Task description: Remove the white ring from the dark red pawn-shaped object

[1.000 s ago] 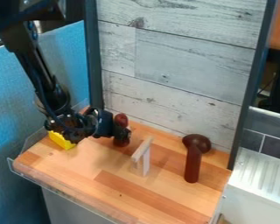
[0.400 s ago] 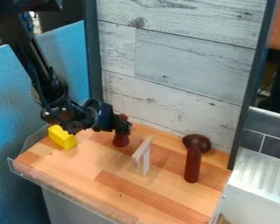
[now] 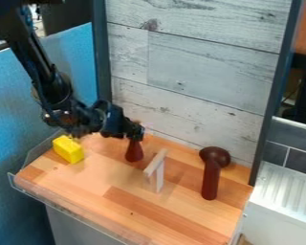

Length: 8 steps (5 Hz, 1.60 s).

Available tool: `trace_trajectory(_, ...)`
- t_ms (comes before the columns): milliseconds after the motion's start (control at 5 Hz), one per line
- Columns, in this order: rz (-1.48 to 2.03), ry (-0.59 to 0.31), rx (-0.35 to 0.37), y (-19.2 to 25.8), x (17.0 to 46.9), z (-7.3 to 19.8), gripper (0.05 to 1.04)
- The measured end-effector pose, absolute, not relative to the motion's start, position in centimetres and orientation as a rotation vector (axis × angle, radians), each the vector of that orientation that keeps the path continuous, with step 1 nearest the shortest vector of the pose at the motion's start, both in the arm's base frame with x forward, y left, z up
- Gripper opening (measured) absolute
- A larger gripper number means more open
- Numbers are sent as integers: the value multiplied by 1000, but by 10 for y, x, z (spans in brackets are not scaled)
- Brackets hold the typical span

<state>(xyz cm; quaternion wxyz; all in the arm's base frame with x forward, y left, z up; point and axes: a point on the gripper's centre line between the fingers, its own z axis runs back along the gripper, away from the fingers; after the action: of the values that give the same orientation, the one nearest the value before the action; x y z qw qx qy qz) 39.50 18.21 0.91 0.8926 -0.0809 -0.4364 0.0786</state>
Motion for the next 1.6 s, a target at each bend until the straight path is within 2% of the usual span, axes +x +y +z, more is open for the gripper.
trace_trajectory(400, 169, -895, -162, 183, 394, 34, 739)
trace_trajectory(800, 148, -874, -165, 188, 368, 39, 739)
trace_trajectory(1000, 88, -867, -168, 183, 352, 31, 739)
trace_trajectory(1400, -22, -878, -79, 187, 339, 20, 739)
trace_trajectory(1600, -51, -855, -39, 191, 337, -2, 739)
